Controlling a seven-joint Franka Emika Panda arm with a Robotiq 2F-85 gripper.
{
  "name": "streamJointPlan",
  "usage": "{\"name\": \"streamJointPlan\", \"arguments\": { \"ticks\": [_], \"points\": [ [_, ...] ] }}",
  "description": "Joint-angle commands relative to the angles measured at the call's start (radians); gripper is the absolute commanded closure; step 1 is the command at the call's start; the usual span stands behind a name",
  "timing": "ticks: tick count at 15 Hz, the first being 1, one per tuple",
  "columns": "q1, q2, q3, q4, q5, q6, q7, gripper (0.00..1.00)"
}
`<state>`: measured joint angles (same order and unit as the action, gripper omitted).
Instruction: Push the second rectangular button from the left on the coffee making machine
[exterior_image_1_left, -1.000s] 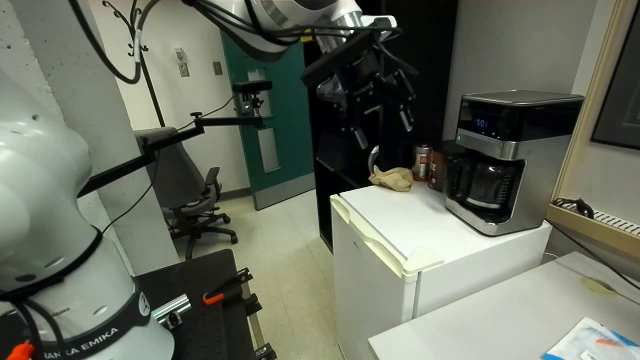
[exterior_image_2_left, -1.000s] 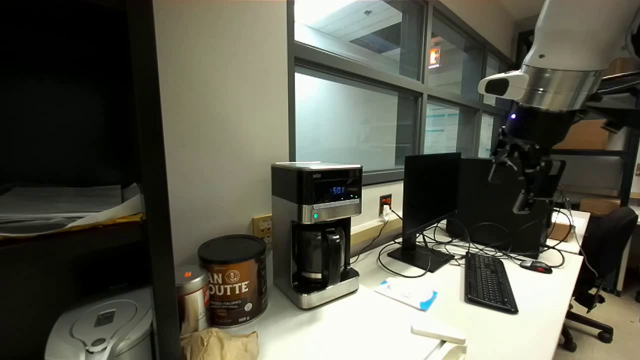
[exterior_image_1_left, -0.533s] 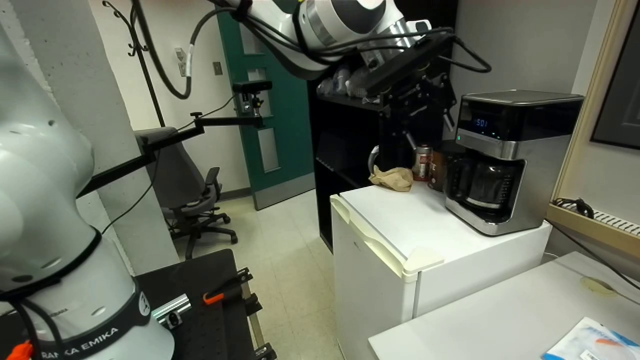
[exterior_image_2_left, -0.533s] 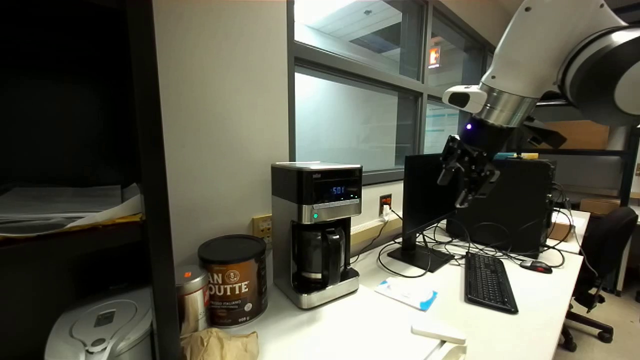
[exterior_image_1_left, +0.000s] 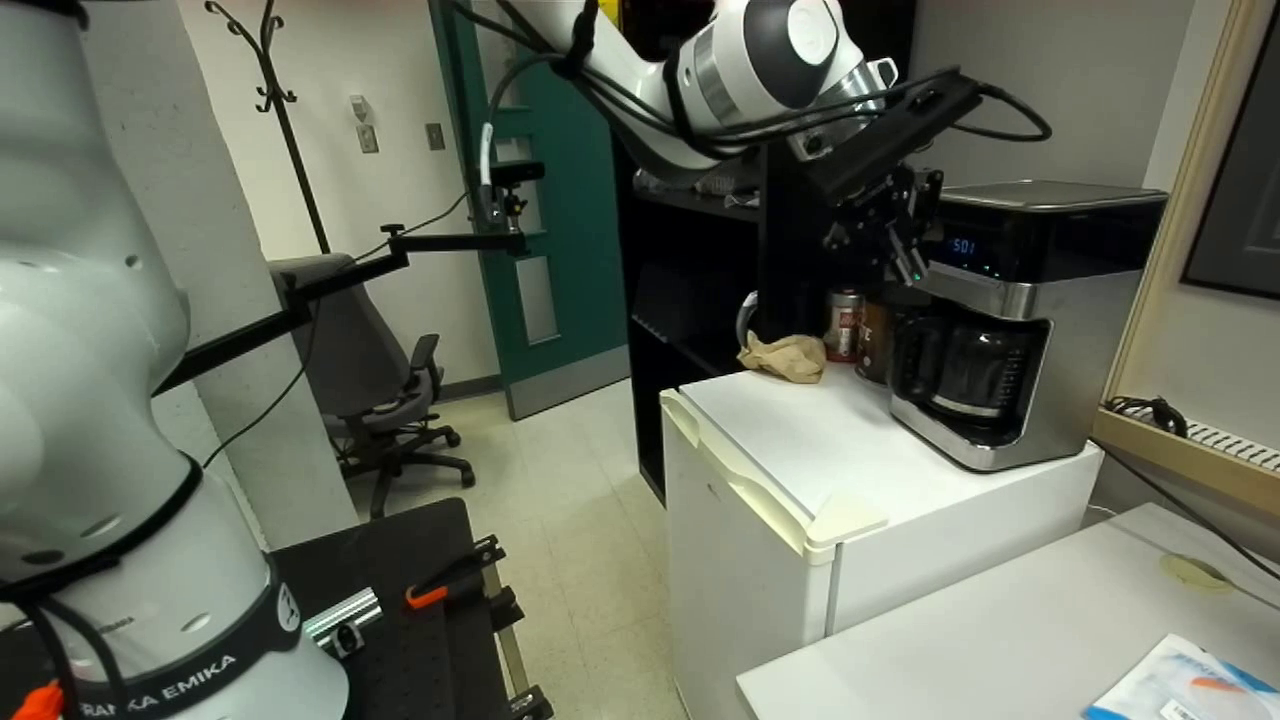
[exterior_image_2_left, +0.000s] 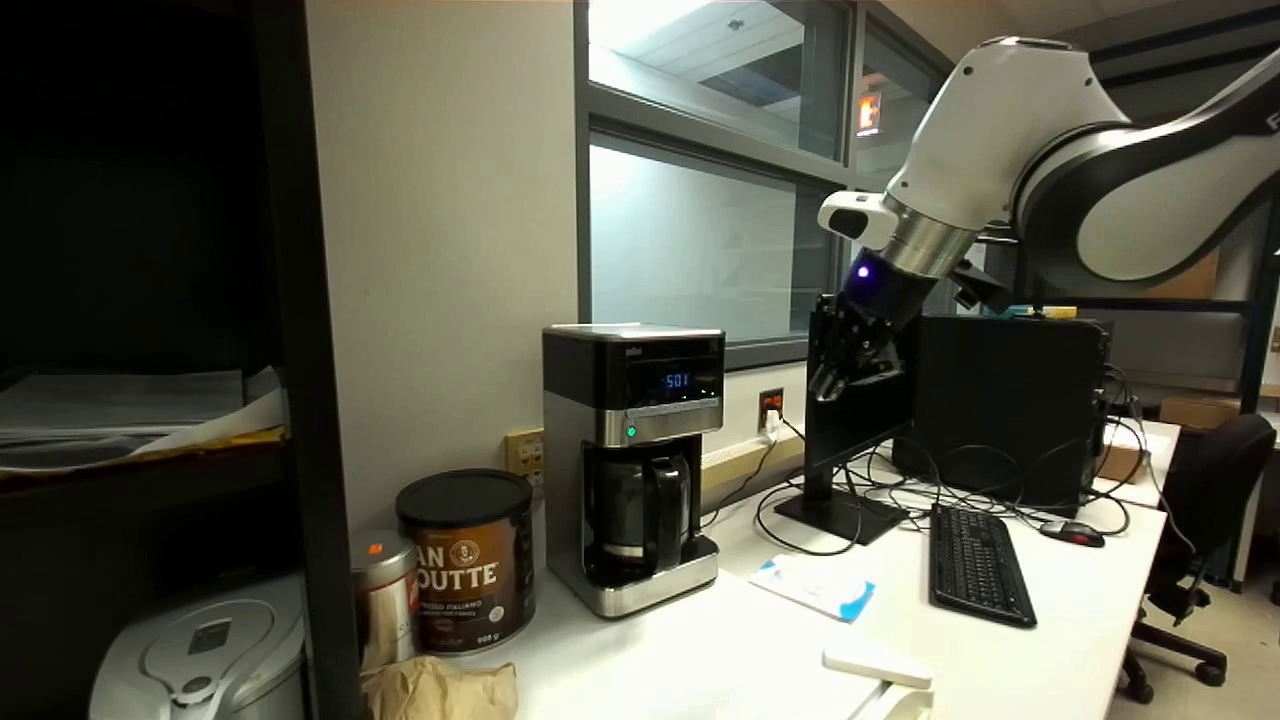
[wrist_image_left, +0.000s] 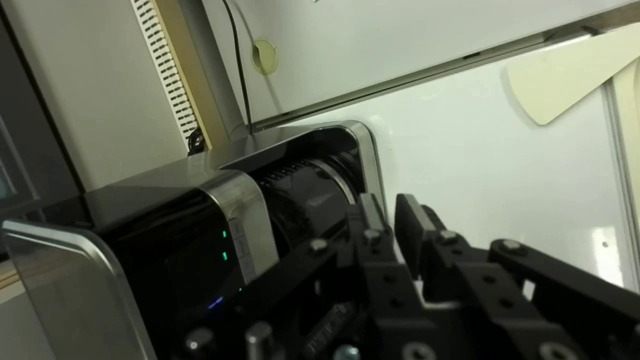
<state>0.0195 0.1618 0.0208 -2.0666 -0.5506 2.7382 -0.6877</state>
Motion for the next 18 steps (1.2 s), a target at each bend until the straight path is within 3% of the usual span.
{"name": "streamJointPlan", "arguments": {
  "ticks": [1,10,18],
  "points": [
    [-0.005,0.102,-0.005,0.102,-0.017,0.068,-0.037,1.0],
    [-0.011,0.238,-0.048,0.21,-0.074,0.248,-0.023,1.0],
    [-0.016,0.312,-0.047,0.268,-0.059,0.327,-0.025,1.0]
  ]
}}
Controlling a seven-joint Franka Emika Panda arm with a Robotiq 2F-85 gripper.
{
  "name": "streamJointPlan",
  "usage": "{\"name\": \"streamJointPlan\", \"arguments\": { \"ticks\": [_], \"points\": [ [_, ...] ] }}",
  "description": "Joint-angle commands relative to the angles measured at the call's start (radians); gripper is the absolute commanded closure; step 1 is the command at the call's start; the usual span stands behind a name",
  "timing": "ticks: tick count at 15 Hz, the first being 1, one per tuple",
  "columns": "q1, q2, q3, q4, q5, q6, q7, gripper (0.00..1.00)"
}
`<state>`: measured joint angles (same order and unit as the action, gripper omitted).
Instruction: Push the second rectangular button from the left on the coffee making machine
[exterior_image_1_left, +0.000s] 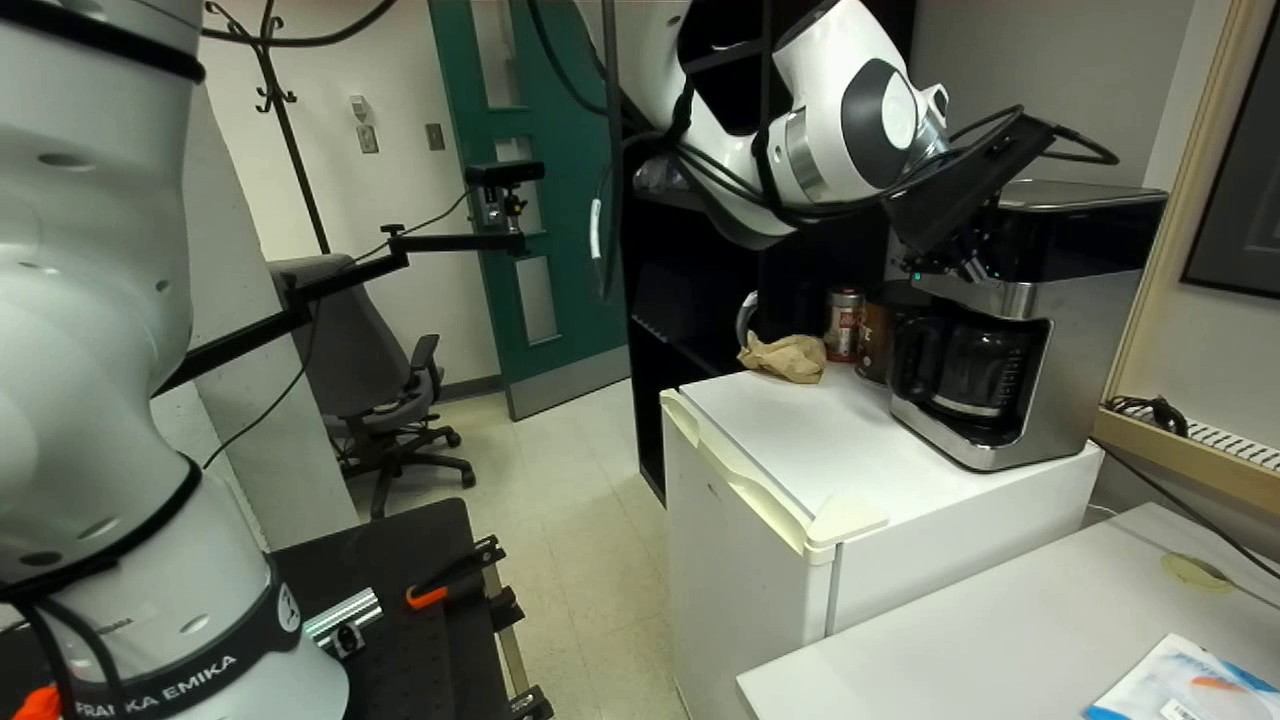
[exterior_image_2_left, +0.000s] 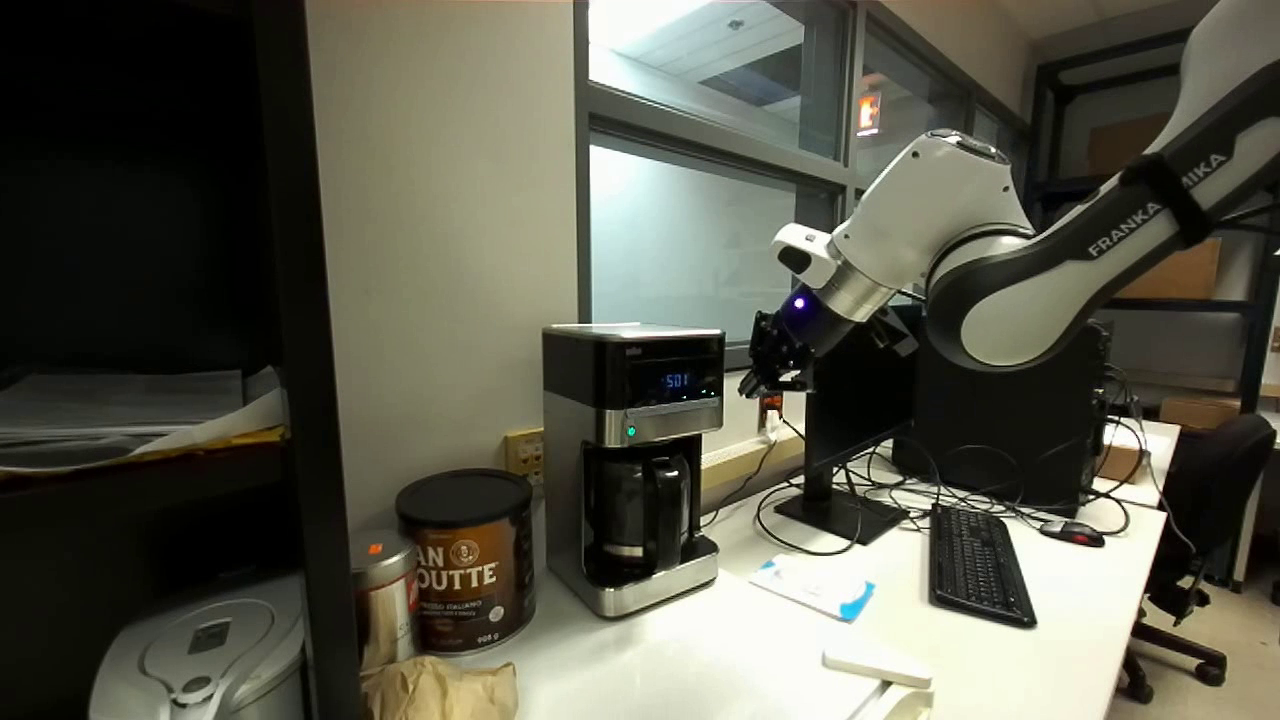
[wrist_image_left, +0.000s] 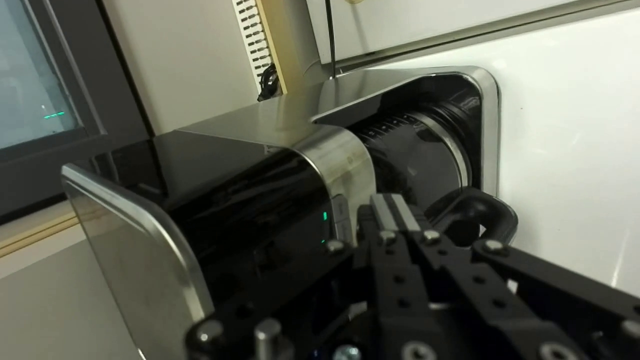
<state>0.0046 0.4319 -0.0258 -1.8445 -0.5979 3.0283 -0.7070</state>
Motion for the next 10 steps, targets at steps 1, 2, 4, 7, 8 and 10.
{"name": "streamJointPlan", "arguments": {
  "ticks": [1,2,4,7,8,10],
  "points": [
    [-0.003,0.049,0.002,0.051,-0.01,0.042,-0.007,1.0],
    [-0.001,0.057,0.001,0.058,-0.011,0.048,-0.006,1.0],
    [-0.002,0.069,0.003,0.069,-0.009,0.058,-0.007,1.0],
    [0.0,0.086,0.006,0.087,-0.009,0.079,-0.006,1.0],
    [0.001,0.09,0.007,0.093,-0.008,0.084,-0.005,1.0],
    [0.002,0.1,0.01,0.104,-0.007,0.091,-0.004,1.0]
  ]
}}
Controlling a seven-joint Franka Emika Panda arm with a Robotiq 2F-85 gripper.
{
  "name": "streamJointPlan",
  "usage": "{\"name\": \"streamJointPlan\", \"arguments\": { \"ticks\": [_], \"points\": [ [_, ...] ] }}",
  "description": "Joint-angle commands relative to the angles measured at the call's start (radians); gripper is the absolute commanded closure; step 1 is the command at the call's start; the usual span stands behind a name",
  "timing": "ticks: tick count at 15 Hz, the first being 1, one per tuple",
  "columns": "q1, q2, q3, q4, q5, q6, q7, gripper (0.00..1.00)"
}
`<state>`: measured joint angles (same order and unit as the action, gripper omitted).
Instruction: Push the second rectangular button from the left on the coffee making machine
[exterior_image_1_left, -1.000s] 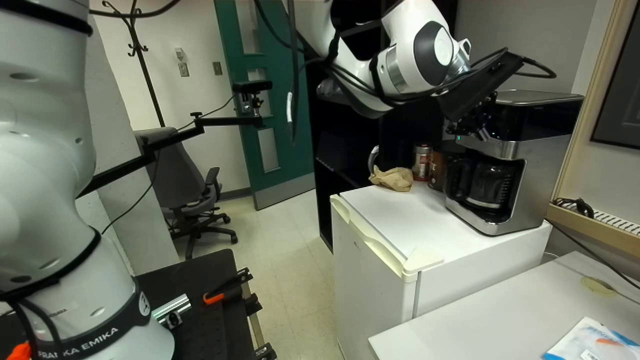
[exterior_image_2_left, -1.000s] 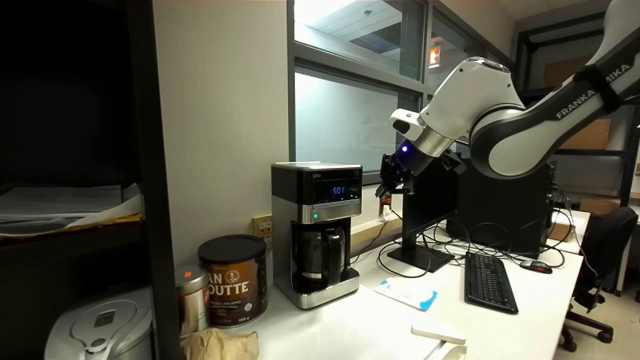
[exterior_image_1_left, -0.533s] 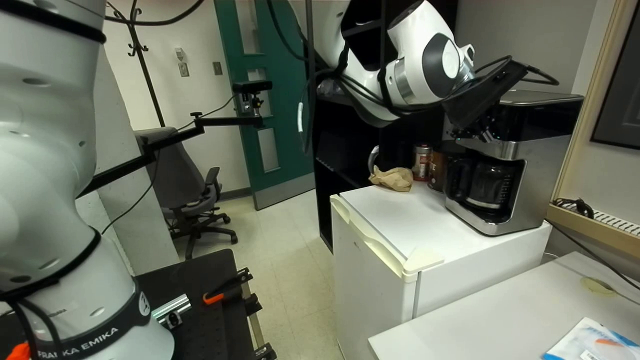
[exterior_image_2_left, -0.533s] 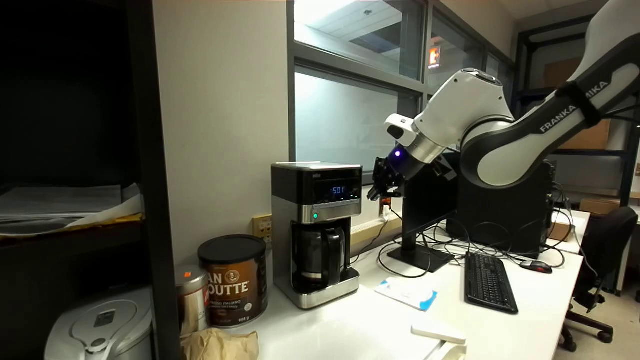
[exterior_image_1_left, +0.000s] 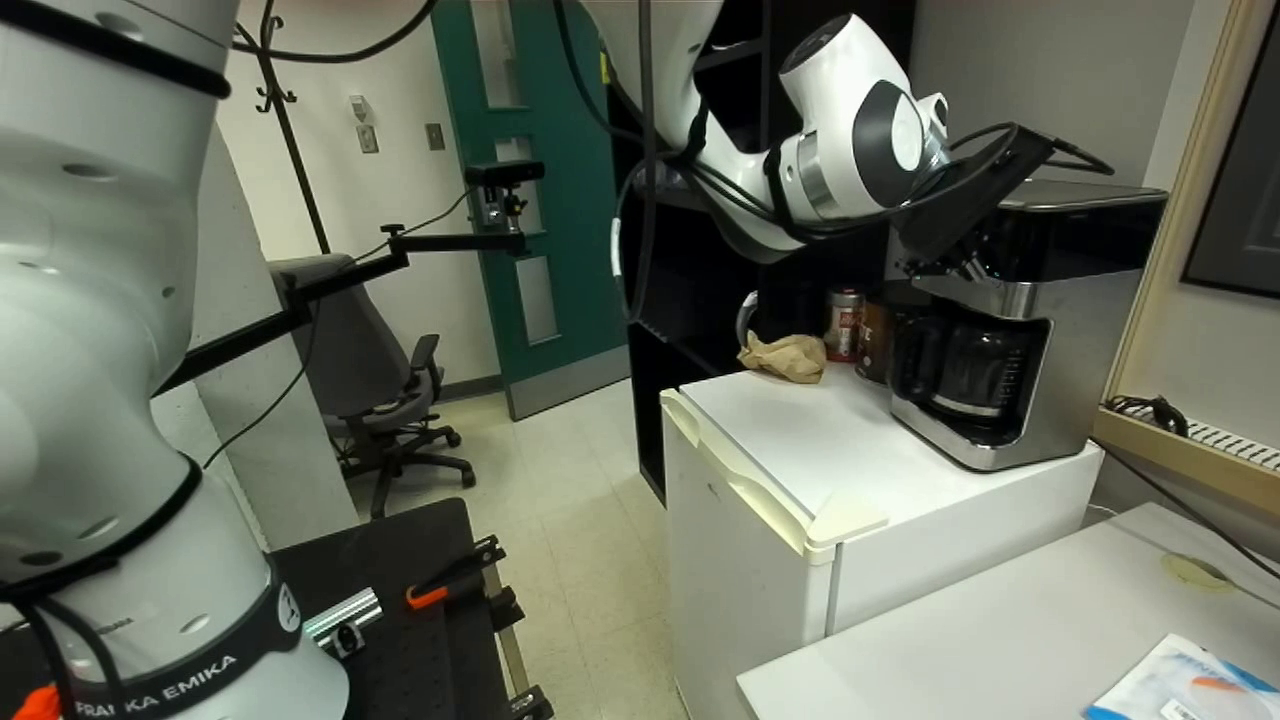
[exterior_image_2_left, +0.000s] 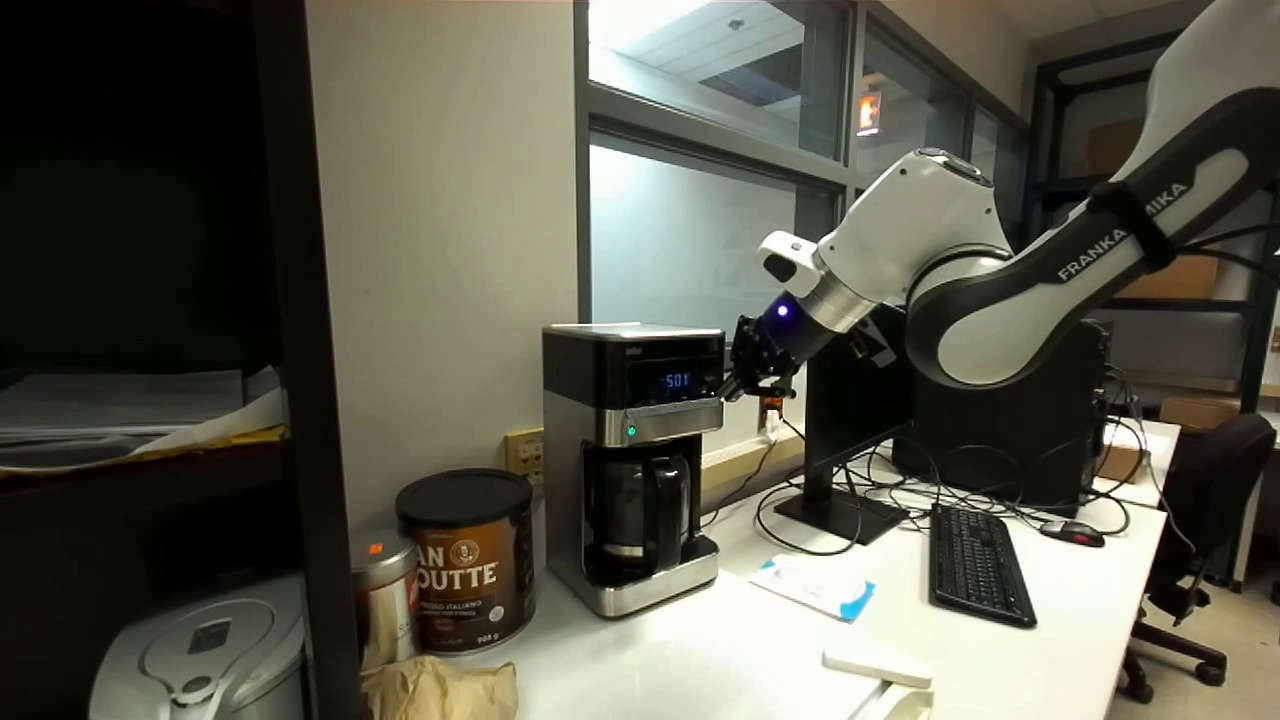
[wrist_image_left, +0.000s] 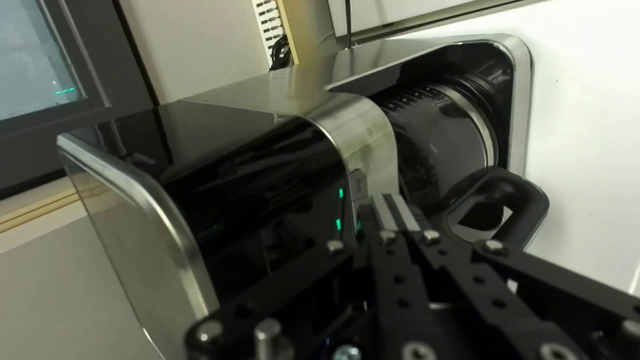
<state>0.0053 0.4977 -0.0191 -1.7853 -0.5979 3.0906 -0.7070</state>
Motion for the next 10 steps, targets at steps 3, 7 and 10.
{"name": "streamJointPlan", "arguments": {
  "ticks": [3,7,10],
  "points": [
    [0.003,0.048,0.007,0.059,-0.004,0.029,-0.004,1.0],
    [0.005,0.069,0.014,0.083,0.0,0.026,-0.003,1.0],
    [0.005,0.087,0.019,0.105,0.002,0.025,-0.002,1.0]
  ]
}}
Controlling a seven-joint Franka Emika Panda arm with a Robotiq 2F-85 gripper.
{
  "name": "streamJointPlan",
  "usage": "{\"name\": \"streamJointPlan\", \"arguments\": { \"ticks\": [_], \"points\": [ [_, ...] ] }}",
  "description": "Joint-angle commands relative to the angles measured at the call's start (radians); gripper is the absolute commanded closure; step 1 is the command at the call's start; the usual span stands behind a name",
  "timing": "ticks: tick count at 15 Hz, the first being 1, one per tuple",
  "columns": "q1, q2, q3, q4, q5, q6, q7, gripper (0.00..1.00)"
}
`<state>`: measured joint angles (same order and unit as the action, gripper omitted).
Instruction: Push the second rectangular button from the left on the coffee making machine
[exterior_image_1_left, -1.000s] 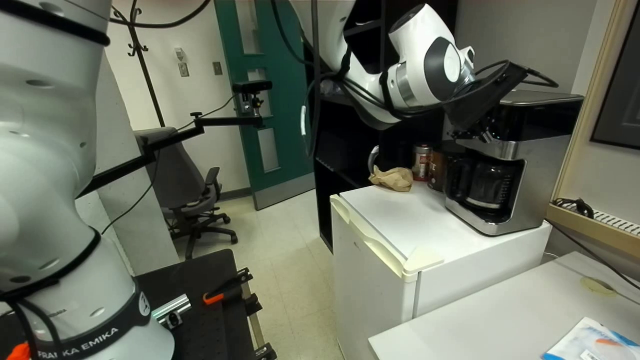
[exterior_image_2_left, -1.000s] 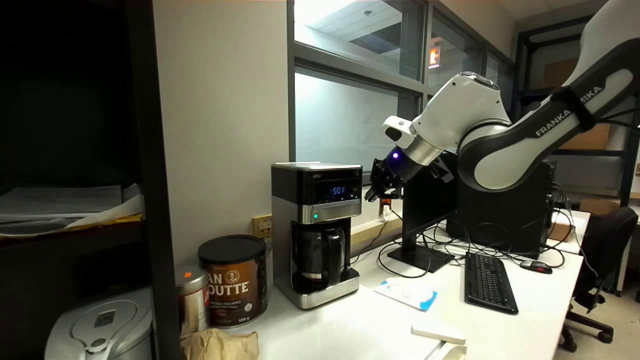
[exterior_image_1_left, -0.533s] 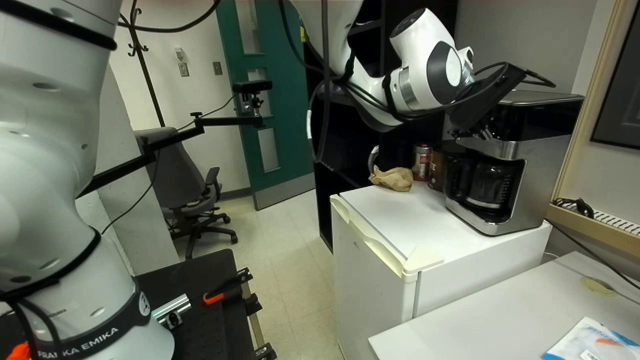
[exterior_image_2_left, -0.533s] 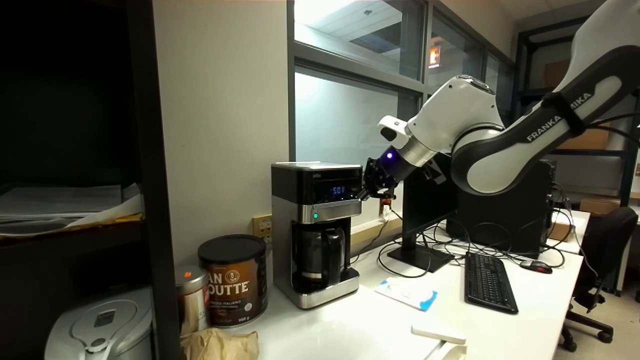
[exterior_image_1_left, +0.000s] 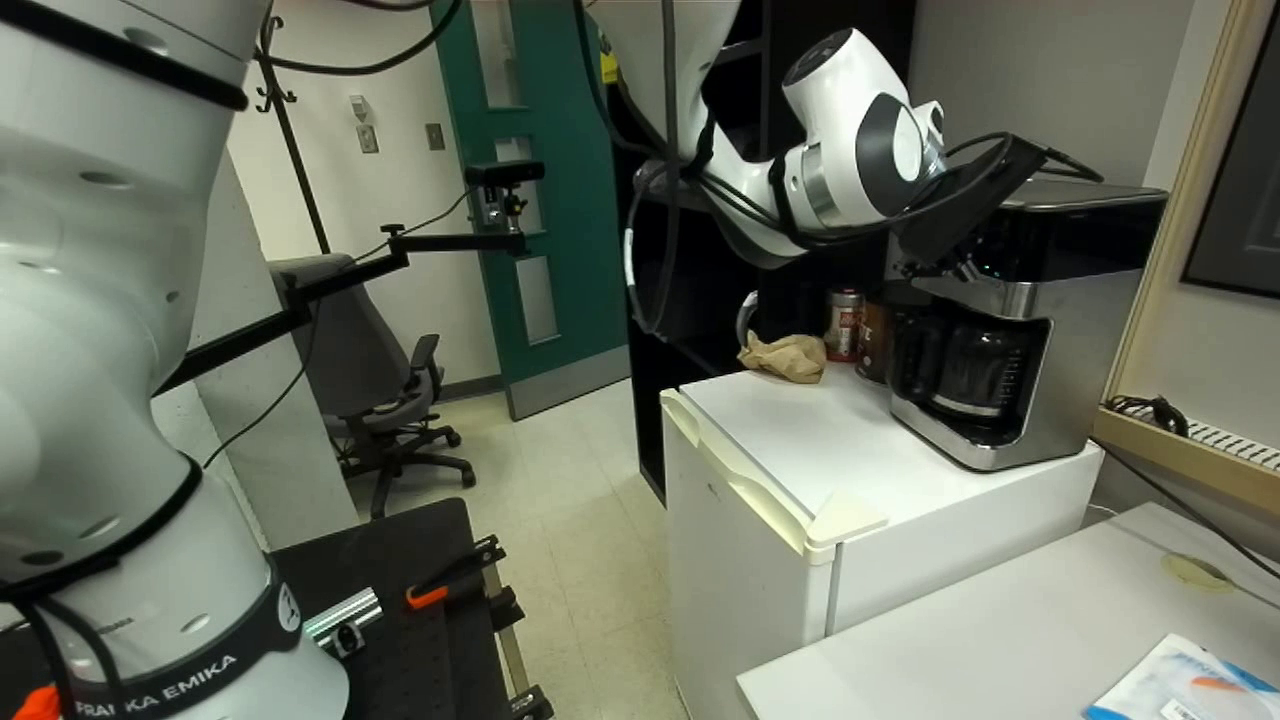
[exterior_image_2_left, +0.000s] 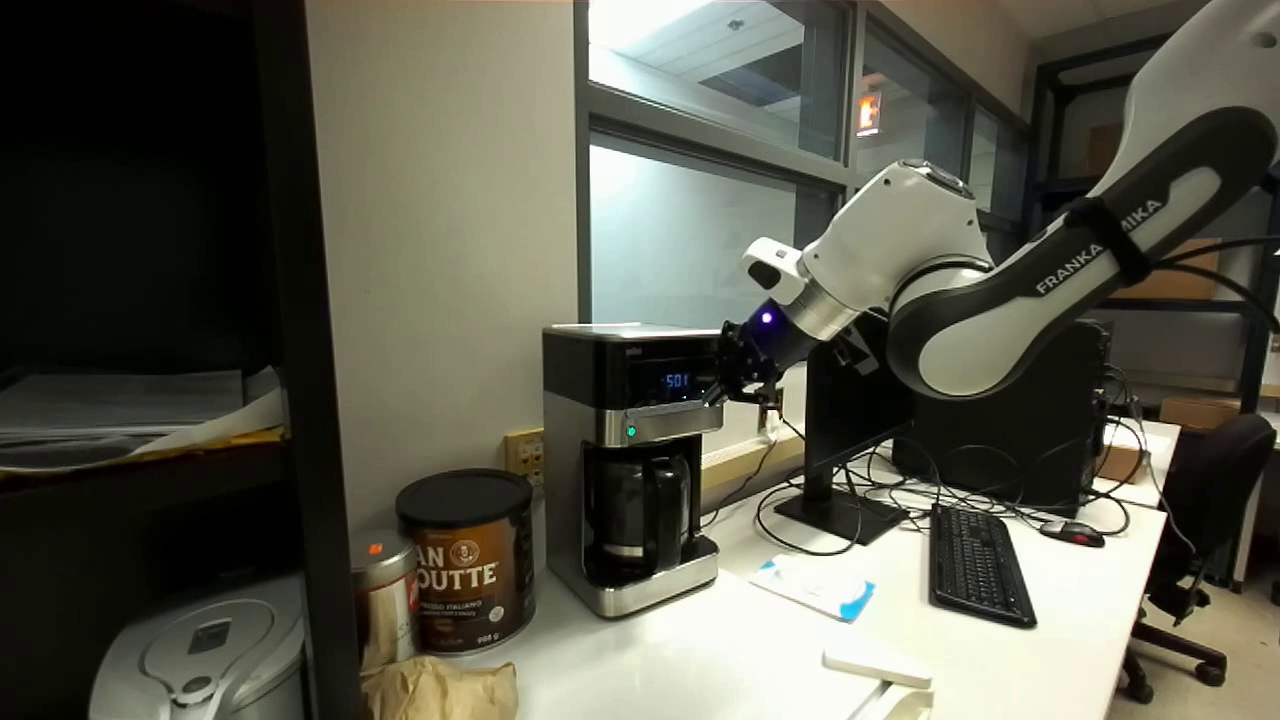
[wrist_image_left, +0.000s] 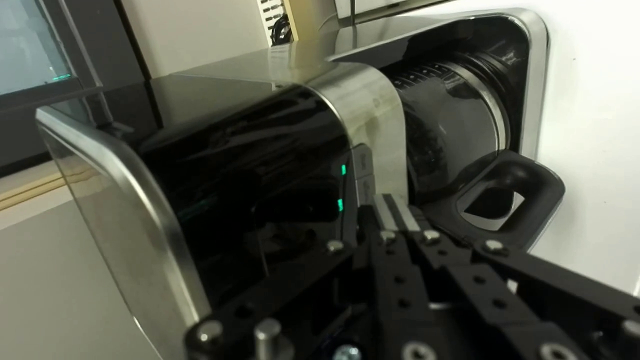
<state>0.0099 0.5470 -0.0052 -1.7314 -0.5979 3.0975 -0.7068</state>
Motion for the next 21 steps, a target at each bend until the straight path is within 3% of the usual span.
{"name": "streamJointPlan", "arguments": {
  "ticks": [1,21],
  "points": [
    [0.001,0.045,0.004,0.061,0.001,0.02,-0.002,1.0],
    [0.005,0.094,-0.015,0.114,0.0,0.012,0.009,1.0]
  ]
}}
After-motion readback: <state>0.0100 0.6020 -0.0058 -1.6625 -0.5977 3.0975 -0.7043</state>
